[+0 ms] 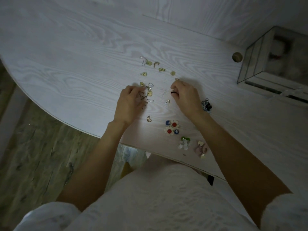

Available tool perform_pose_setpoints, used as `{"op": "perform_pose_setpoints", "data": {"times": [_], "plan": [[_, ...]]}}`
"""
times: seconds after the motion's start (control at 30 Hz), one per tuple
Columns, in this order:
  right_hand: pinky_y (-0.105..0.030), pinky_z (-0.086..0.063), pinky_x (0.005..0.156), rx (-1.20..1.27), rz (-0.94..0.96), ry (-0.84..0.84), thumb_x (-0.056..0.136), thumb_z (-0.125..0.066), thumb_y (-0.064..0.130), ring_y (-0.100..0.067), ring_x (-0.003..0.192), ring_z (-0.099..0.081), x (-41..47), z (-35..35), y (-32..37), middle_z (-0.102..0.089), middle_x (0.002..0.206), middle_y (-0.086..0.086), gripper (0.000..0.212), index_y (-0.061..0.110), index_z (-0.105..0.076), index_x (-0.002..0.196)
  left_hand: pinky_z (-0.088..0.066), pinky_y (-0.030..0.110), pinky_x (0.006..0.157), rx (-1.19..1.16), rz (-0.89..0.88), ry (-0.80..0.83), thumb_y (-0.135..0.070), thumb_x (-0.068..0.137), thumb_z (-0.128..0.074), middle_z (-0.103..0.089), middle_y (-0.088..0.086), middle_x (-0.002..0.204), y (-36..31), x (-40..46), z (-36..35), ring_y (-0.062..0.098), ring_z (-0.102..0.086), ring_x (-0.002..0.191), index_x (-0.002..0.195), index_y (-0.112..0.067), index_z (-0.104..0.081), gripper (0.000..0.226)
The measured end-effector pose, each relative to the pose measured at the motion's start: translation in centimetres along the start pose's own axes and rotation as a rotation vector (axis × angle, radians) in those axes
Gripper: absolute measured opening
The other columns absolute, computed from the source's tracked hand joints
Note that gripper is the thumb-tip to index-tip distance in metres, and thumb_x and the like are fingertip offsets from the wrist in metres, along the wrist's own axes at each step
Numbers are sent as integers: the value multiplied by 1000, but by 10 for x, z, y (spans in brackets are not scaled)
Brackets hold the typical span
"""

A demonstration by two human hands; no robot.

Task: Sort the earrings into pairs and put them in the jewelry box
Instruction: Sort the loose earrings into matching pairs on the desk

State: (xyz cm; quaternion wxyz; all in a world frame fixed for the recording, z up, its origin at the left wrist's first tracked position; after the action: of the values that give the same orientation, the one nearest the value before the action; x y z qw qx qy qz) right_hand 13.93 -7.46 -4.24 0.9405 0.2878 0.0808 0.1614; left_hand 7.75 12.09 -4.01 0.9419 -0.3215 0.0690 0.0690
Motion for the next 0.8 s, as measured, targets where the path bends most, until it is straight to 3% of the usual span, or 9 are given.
{"op": "perform_pose_setpoints", "data": {"times": [0.27, 0.47, 0.67, 0.8], "plan": [[-40, -54, 74, 62, 26, 13, 81, -62, -3, -24, 79, -61, 0, -5, 7, -64, 89, -13, 10, 3, -63, 89, -42, 36, 75, 179, -16, -59, -42, 77, -68, -62, 10, 98, -14, 17, -6, 30, -53, 90, 98, -13, -64, 36], [-39, -54, 70, 68, 38, 11, 82, -61, -2, -22, 77, -60, 1, -8, 8, -63, 87, -11, 10, 5, -63, 89, -45, 37, 76, 209, 54, 31, -24, 81, -61, -63, 11, 96, -30, 34, -7, 28, -56, 88, 98, -11, -63, 21], [-32, -47, 57, -99, 131, 11, 85, -57, 1, -26, 77, -57, -3, -7, 8, -63, 86, -11, 9, 5, -62, 92, -49, 34, 84, 58, 103, 144, -14, 82, -64, -69, 10, 99, -30, 37, -4, 24, -63, 93, 100, -6, -64, 19], [-30, -44, 60, -157, 110, -28, 84, -58, 3, -26, 82, -56, -7, -2, 1, -64, 85, -10, 8, 7, -64, 87, -43, 29, 74, 133, 7, 197, -11, 84, -60, -67, 7, 95, -37, 40, -7, 24, -60, 89, 95, -10, -65, 12]]}}
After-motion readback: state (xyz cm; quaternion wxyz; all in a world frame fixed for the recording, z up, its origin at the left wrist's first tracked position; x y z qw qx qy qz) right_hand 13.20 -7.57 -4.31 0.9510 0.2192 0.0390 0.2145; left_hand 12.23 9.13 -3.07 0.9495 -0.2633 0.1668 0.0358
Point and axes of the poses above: each hand's wrist, its own x-axis towards the middle knuckle, its own z-axis out of the back of the hand, y = z × x, the point moved 1 cm from there along x, towards the middle knuckle
